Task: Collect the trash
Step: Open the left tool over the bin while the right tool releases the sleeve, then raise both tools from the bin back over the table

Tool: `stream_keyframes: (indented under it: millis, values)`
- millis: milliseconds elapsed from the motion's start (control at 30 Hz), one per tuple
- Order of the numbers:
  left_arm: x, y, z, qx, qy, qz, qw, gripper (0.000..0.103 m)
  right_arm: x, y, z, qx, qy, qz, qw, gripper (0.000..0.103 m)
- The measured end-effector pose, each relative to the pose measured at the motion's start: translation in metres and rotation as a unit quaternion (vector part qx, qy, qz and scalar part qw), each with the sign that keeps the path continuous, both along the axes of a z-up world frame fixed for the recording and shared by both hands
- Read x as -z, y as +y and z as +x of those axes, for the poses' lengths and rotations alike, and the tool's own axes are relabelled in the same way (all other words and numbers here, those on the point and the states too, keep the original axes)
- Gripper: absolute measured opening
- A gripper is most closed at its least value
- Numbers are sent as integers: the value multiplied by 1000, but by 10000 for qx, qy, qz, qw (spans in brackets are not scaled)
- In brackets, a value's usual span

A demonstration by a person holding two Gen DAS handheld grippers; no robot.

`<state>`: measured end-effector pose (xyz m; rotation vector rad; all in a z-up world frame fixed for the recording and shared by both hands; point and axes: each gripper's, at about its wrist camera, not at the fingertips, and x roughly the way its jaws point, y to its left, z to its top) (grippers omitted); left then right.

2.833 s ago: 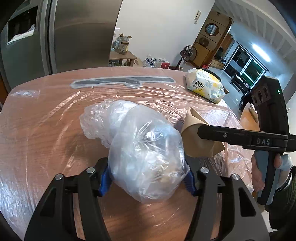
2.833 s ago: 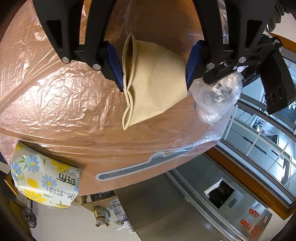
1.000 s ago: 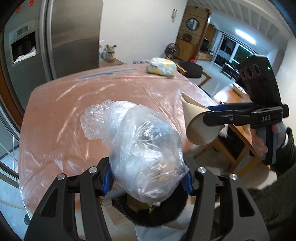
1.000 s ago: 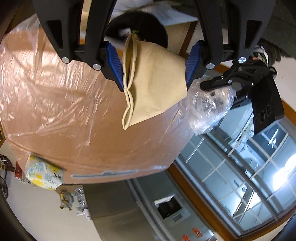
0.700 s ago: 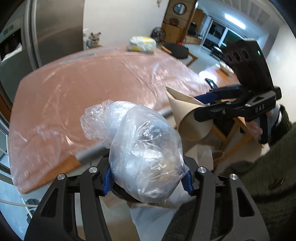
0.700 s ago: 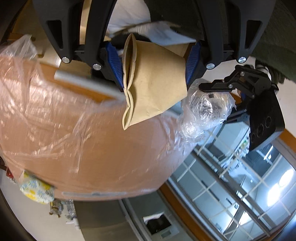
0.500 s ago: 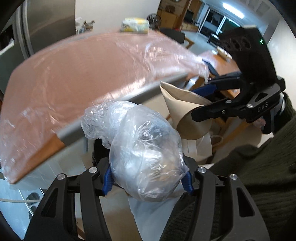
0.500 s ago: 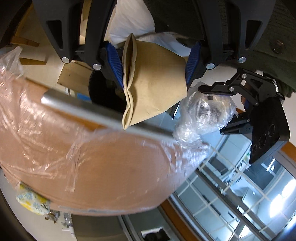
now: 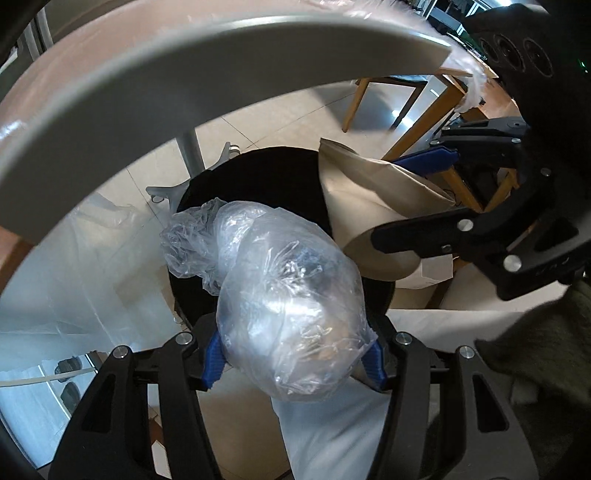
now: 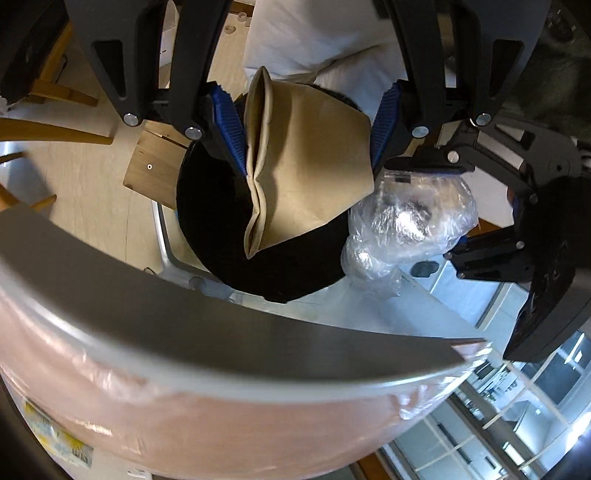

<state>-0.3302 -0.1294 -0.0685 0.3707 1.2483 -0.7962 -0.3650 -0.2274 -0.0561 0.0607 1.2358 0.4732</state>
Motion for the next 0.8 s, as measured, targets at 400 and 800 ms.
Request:
stream_keyframes:
  millis: [400,800]
  values:
    - [-18,20,-3,-171,-9,-92,9998,88,-18,-16,-15,120,134,43,9998,78]
    - [-166,85,93,-1821,-2192,-940,9539,96,-142,-139,77,2209,-1869,-471,9561,99]
